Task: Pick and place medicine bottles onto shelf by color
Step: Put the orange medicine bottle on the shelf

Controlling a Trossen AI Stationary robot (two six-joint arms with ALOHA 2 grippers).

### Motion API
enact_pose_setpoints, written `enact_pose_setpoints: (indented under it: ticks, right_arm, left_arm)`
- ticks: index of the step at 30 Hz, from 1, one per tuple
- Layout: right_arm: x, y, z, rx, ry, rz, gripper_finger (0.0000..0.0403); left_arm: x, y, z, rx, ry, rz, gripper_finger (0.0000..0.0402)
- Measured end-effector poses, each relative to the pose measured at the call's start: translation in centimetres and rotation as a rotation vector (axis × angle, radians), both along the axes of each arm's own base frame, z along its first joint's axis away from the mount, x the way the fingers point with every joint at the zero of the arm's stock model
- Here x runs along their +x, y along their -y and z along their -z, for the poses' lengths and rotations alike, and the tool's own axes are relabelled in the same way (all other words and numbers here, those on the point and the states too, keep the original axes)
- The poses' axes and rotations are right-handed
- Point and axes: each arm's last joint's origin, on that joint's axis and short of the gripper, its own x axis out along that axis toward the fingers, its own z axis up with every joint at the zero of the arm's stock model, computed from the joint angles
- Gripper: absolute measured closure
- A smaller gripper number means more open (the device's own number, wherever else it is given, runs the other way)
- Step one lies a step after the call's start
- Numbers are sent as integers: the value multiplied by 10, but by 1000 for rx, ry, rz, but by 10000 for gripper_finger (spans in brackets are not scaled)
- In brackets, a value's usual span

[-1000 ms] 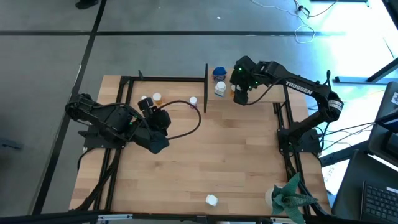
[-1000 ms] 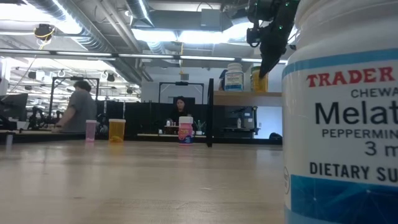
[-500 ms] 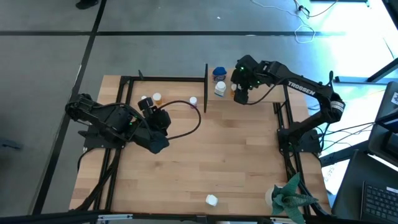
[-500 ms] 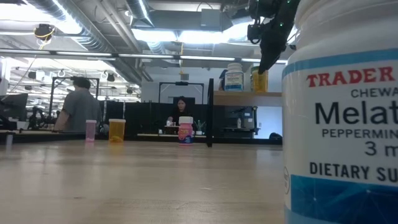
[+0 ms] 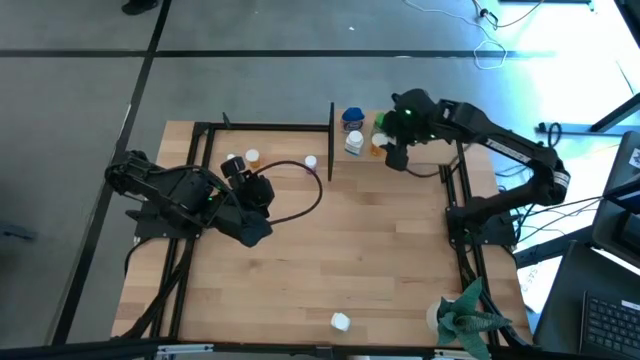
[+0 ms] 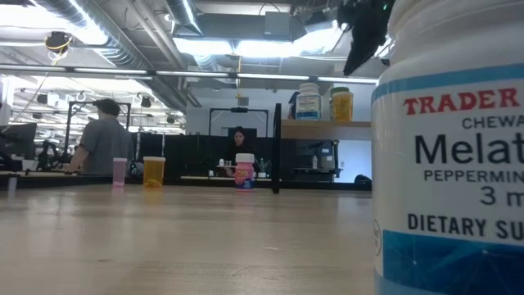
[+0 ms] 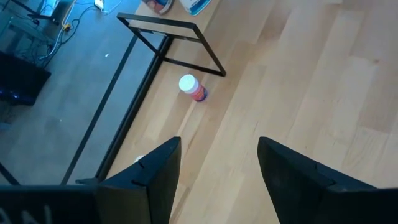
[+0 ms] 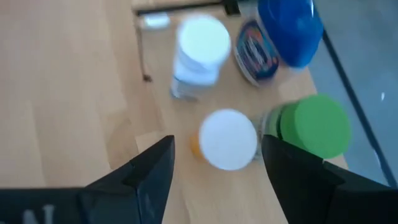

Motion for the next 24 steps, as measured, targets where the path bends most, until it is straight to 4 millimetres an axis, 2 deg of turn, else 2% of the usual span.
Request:
enact_pose_setpoints:
  ticks: [5, 10, 19, 24]
  right_arm:
    - [-8, -26, -23, -60, 127, -80, 161]
    - [-11, -56, -37, -86, 216, -202, 161]
    - [-6, -102, -40, -67, 241, -402, 161]
    - [-5, -122, -40, -53, 246, -486, 161]
  left_arm:
    - [2, -7, 0, -20, 17, -54, 195]
    - [1, -30, 1, -69, -10, -168, 195]
    - [3, -102, 4, -300, -70, -400, 195]
    - [-3, -147, 6, -404, -126, -444, 195]
